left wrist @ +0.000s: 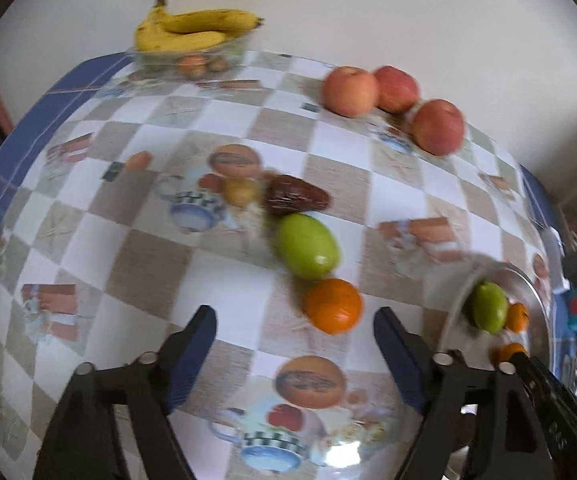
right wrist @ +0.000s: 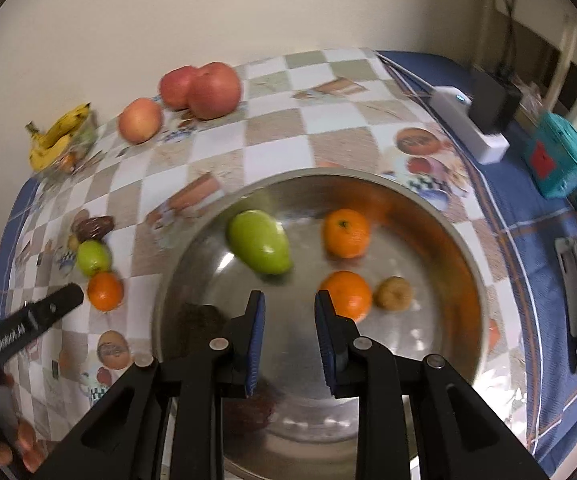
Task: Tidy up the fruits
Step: 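Open the left tool releasing the date while the right tool releases the round fruit, then move both tools back toward the fruit row, then grasp a green mango with the left tool while the right tool grasps a tangerine, then carry the green mango and tangerine over the steel basin with both tools, then open the left tool dropping the mango while the right tool releases the tangerine, then move both tools back toward the remaining fruits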
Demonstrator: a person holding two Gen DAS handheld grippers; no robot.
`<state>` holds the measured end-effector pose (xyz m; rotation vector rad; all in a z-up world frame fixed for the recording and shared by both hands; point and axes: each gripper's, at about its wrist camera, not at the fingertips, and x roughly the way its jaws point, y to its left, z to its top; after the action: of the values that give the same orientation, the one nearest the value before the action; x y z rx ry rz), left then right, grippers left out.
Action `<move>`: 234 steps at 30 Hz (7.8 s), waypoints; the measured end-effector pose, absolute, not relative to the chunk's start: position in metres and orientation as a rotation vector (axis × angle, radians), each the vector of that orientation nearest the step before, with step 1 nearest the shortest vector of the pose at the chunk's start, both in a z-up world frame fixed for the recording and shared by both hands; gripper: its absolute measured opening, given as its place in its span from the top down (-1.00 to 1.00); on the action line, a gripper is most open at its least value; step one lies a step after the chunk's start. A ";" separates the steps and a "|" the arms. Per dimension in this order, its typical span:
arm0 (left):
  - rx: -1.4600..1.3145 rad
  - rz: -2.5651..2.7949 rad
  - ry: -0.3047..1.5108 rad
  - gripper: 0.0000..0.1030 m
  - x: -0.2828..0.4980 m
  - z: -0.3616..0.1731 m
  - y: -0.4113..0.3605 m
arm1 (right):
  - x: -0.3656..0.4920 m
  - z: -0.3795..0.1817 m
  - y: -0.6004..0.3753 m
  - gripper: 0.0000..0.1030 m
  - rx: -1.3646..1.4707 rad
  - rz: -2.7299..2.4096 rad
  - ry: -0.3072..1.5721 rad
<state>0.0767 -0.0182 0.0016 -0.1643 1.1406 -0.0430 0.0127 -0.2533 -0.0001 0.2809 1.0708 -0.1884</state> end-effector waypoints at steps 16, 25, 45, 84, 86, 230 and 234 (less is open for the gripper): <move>-0.146 0.055 1.130 -0.99 0.086 -0.004 0.012 | 0.019 -0.010 -0.244 -0.50 0.247 -0.202 1.084; -0.147 0.076 1.106 -1.00 0.095 -0.001 0.034 | 0.025 -0.006 -0.229 -0.79 0.213 -0.200 1.035; -0.347 0.140 1.028 -1.00 0.121 0.006 0.100 | 0.095 0.015 -0.153 -0.80 0.207 -0.040 1.011; -0.406 -0.023 1.208 -0.96 0.142 -0.029 0.053 | 0.108 -0.049 -0.098 0.19 0.133 0.121 1.205; -0.409 -0.039 1.201 -0.91 0.142 -0.028 0.050 | 0.107 -0.049 -0.098 0.20 0.134 0.119 1.207; -0.071 0.030 1.086 -1.00 0.102 0.002 0.000 | 0.030 -0.005 -0.241 -0.88 0.249 -0.230 1.034; -0.032 0.034 1.062 -1.00 0.105 0.008 0.005 | 0.035 0.000 -0.225 -0.88 0.187 -0.214 1.016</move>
<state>0.1045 0.0052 0.0080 -0.0320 1.0616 0.0338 0.0350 -0.2254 0.0001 0.1869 1.0164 -0.2143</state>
